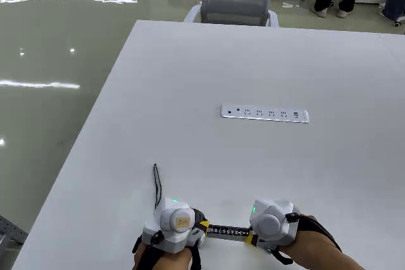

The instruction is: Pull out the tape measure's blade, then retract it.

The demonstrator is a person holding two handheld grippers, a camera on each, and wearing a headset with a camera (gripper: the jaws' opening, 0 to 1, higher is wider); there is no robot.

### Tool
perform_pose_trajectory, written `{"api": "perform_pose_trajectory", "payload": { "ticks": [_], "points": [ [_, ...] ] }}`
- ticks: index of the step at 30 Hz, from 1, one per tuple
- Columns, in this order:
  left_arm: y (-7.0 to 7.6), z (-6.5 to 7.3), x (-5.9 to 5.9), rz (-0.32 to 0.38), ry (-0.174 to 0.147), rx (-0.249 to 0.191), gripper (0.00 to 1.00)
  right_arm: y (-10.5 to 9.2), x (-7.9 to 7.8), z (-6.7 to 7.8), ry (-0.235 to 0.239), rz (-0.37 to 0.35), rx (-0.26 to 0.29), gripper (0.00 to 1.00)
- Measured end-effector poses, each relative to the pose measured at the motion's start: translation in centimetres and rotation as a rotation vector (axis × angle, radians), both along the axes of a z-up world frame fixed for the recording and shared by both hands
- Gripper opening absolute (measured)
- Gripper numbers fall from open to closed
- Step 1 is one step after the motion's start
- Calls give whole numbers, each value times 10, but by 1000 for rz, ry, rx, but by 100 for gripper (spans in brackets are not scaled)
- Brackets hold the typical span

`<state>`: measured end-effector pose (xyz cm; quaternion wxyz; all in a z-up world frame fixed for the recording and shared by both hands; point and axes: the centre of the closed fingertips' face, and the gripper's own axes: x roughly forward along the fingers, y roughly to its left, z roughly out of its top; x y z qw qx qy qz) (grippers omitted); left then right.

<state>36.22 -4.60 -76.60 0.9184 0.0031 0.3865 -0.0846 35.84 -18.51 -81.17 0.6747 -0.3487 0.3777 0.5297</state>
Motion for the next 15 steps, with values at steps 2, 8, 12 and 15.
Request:
{"api": "perform_pose_trajectory", "payload": {
  "ticks": [2,8,12,15],
  "points": [
    [0,0,0,0,0,0,53,2,0,0,0,4,-3,11],
    [0,0,0,-1,-1,3,53,6,0,0,0,9,-2,11],
    [0,0,0,-1,-2,0,53,9,0,0,-1,11,-3,11],
    [0,0,0,0,-3,1,53,11,-1,0,-2,14,-2,11]
  ]
}}
